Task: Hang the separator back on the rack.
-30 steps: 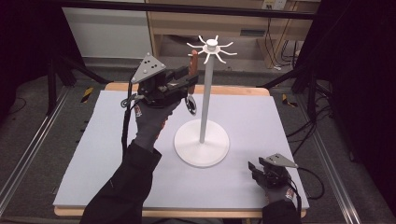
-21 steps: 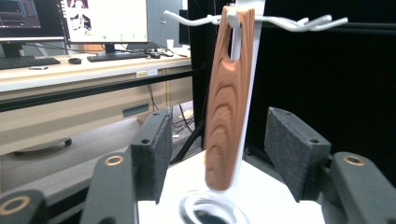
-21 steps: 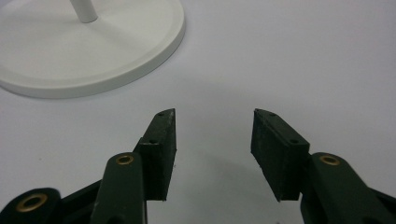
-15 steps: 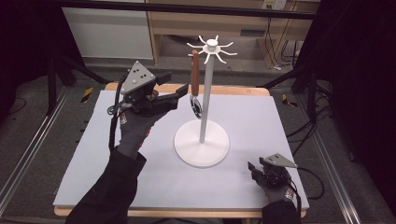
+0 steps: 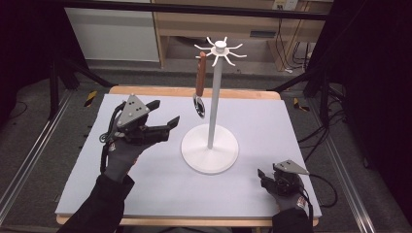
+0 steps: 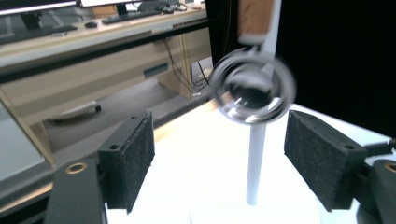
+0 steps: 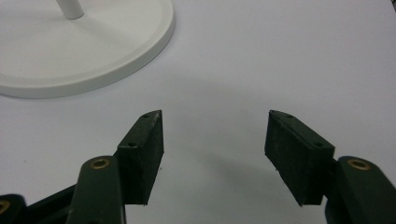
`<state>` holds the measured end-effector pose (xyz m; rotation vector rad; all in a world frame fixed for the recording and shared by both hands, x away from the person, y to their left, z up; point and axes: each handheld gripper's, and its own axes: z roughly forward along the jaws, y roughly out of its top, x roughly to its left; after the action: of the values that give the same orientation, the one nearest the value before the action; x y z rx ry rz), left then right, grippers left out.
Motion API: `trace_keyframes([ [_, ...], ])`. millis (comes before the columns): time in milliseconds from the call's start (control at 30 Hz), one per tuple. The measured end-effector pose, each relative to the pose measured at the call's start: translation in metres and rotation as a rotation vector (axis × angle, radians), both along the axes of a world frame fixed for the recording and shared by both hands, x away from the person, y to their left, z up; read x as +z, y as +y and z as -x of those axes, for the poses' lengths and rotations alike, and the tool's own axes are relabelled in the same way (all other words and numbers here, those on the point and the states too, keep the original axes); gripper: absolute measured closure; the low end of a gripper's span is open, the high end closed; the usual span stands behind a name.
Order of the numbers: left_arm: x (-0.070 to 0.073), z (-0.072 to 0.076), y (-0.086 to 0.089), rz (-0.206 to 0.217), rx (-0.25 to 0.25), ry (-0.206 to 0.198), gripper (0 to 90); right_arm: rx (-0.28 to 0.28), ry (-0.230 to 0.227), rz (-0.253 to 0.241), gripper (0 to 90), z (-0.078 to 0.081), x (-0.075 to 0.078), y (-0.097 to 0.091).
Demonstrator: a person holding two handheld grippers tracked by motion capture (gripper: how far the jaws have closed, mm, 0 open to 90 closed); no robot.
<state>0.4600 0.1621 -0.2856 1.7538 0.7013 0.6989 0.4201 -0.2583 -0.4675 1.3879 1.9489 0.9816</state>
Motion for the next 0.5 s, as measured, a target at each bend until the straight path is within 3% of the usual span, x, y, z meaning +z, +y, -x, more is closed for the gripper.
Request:
trace_keyframes([
  [133,-0.016,0.002,0.011,-0.015,0.013,0.028,23.3,-0.003,-0.002,0.004,36.1,0.000,0.000,-0.001],
  [433,-0.069,0.001,0.034,-0.082,0.076,0.133,21.7,-0.008,-0.001,0.008,34.5,0.000,-0.001,-0.001],
  [500,-0.077,0.000,0.038,-0.080,0.084,0.151,21.7,-0.012,-0.001,0.003,34.2,0.000,-0.002,-0.001],
])
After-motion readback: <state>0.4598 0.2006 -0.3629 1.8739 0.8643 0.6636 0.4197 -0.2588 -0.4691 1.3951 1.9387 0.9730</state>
